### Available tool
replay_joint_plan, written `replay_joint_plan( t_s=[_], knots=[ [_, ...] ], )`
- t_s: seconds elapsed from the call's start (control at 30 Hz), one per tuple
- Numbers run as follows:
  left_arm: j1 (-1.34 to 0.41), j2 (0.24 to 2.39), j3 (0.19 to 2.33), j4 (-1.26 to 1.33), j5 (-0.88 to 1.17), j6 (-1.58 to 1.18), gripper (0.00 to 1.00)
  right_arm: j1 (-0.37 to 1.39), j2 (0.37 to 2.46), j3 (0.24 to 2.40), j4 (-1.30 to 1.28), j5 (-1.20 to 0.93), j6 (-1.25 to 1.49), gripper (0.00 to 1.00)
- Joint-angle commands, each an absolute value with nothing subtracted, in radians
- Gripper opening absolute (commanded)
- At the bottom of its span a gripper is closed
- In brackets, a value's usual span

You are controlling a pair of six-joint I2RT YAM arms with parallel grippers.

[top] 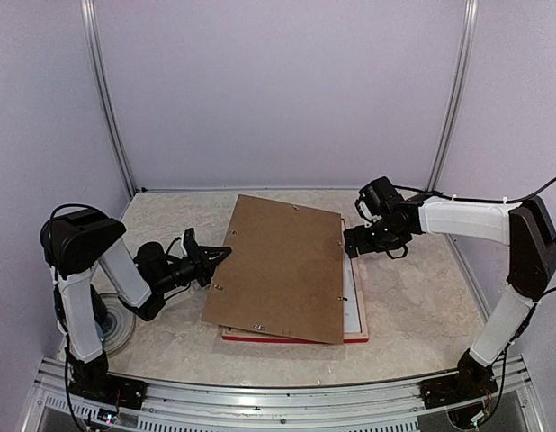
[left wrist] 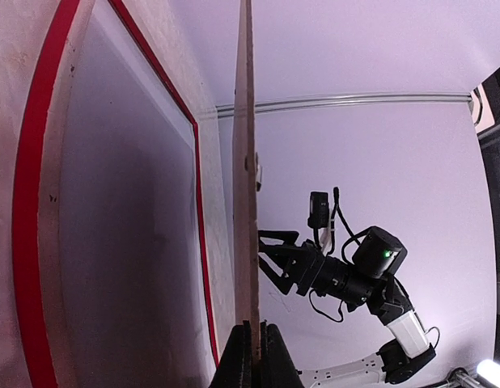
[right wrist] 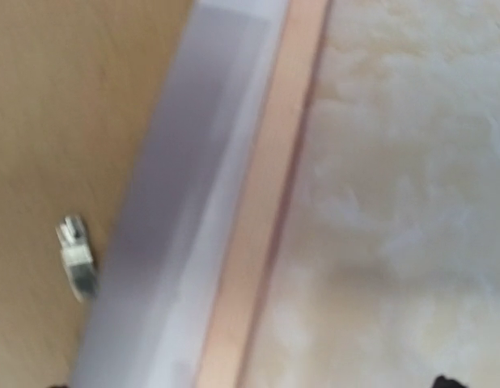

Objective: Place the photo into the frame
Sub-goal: Place the backboard on the frame body.

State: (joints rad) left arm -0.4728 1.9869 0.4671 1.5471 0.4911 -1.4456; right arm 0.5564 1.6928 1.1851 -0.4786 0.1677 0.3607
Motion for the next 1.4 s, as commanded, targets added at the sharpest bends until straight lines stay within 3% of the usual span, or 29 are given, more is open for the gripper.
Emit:
replay_joint_plan(
  t_s=[0.0,0.5,0.9,1.37],
  knots=[
    [-0.477,1.961,0.505,1.853,0.497,-1.442,0.0,0.584,1.608,1.116,-0.548,0.192,0.376,0.97],
    [-0.481,1.988,0.529,1.853,0.488,-1.445,0.0,0.765,1.492,0.92,-0.548,0.222,0.434,0.97],
    [-0.48,2.008,0.529,1.852,0.479,-1.438,0.0,0.883,1.497,0.928,-0.589,0.249,0.49,0.97],
    [-0.473,2.034,0.527,1.853,0.468,-1.417,0.0,0.888,1.45,0.911,-0.655,0.324,0.527,0.99]
  ],
)
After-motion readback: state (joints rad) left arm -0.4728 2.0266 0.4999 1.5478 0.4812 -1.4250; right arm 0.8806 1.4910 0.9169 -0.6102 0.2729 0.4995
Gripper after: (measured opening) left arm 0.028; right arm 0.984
